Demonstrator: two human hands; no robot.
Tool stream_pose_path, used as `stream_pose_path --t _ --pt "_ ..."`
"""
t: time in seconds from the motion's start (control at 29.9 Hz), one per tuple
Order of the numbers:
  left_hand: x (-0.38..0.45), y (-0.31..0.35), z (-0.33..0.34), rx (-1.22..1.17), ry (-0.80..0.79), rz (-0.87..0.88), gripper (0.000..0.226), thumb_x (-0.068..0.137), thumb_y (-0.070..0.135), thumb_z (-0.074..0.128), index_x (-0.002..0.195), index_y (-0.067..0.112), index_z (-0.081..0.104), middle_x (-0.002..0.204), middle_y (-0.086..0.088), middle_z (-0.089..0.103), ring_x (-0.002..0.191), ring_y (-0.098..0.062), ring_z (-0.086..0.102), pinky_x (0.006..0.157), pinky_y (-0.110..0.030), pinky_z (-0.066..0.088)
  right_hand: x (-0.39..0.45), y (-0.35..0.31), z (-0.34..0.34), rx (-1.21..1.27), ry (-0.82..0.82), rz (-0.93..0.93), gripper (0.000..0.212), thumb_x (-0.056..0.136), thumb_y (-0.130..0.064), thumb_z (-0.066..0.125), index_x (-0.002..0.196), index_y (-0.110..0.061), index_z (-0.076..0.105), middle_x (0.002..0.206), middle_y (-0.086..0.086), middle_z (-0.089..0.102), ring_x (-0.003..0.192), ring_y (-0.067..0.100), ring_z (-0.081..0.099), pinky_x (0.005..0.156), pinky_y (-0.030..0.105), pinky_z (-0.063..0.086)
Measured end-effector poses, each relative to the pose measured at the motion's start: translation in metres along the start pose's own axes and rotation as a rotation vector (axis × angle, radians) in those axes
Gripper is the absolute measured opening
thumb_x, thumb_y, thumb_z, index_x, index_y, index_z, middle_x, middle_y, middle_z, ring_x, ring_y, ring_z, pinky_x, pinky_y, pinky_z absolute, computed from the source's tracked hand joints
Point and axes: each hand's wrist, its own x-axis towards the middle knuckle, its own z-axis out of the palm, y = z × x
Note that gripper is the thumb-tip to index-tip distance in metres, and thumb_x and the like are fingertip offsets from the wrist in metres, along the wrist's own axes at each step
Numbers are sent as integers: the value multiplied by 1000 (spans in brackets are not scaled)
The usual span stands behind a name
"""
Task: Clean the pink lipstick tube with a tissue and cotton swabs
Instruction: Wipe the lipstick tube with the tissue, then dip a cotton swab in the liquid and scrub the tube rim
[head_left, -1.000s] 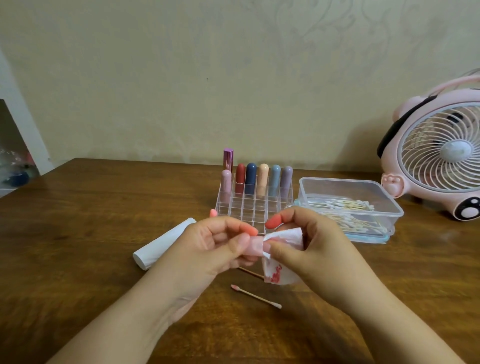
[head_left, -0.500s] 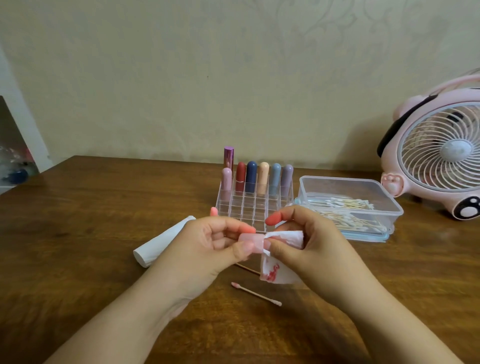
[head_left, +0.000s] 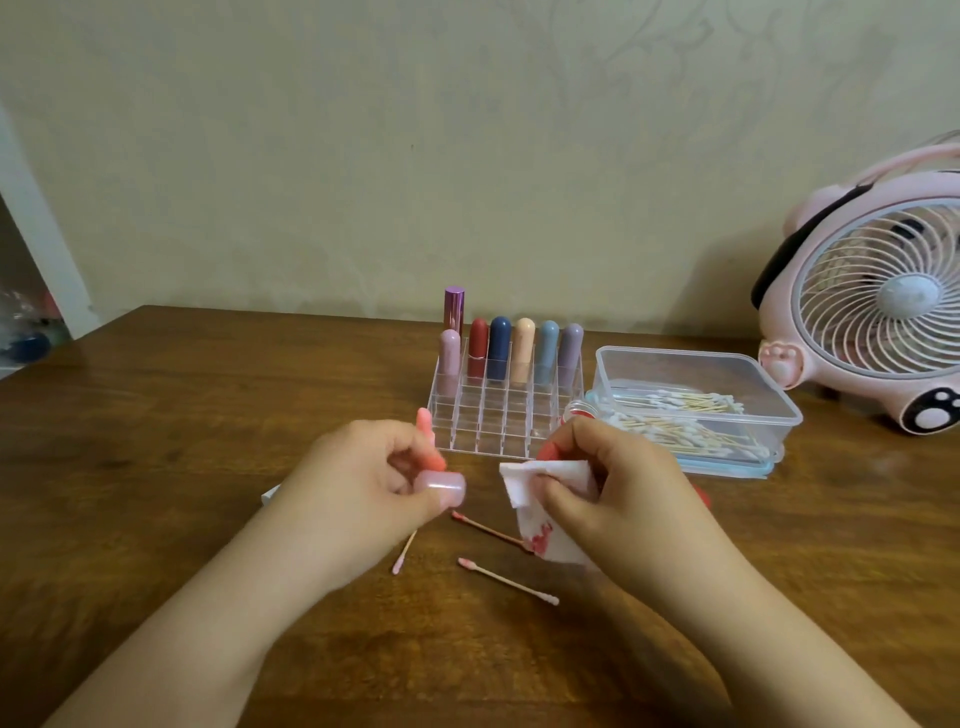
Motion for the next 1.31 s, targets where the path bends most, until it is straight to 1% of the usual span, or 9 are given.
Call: stream_pose_path --t 0.13,0.3,0.4,0.5,0.7,0.87,1.04,1.21,1.31 --pt "3 -8 4 274 -57 -28 11 80 24 66 74 28 58 64 10 62 51 -2 58 45 -11 37 -2 -3 15 -155 5 -235 10 82 -14 65 87 -23 64 83 -16 55 76 3 53 64 15 43" --pt "10 -20 2 428 -54 -99 6 82 29 61 81 23 61 78 3 67 72 -13 62 67 -30 54 2 -12 30 -356 58 -415 6 72 -13 66 74 -16 62 75 -1 64 69 19 53 52 31 46" --pt "10 -22 -2 475 -30 -102 10 83 31 61 81 21 60 82 0 66 75 -18 62 69 -33 54 5 -13 39 -368 29 -373 18 68 -8 76 75 -15 61 74 0 64 65 19 55 48 17 34" --pt "10 -21 -1 500 -52 -115 13 84 34 59 84 21 58 84 -1 66 78 -18 61 72 -34 54 9 -8 48 -356 -43 -312 12 88 -12 54 97 -17 60 98 -2 60 81 13 46 51 11 23" --pt "14 -24 3 532 -84 -145 13 86 34 56 88 21 56 89 0 65 84 -21 61 79 -39 52 6 -1 46 -384 -105 -263 24 92 -26 51 111 -25 66 111 -8 58 103 11 50 80 24 47" --pt "14 -23 6 553 -88 -139 13 87 36 54 86 23 57 91 1 68 85 -19 63 80 -37 53 -2 -8 26 -366 -224 -220 17 89 -35 56 101 -28 65 95 -13 48 85 6 50 68 14 43" --pt "14 -23 6 561 -90 -112 13 88 35 54 89 24 61 92 1 68 86 -18 63 80 -37 54 0 -18 26 -545 -497 -163 25 93 -32 51 109 -23 68 109 -1 58 95 17 58 75 25 45" --pt "12 -19 3 528 -100 -134 13 85 37 57 92 25 59 93 2 67 88 -18 62 82 -39 52 -1 -14 26 -524 -448 -180 22 91 -27 51 102 -25 70 104 -2 64 90 16 60 76 28 52" --pt "10 -17 0 456 -15 -94 11 83 30 61 92 24 59 88 4 65 82 -14 60 76 -33 52 -3 -11 16 -278 -334 -70 12 85 -29 62 91 -27 72 85 -7 69 75 5 63 72 21 55"
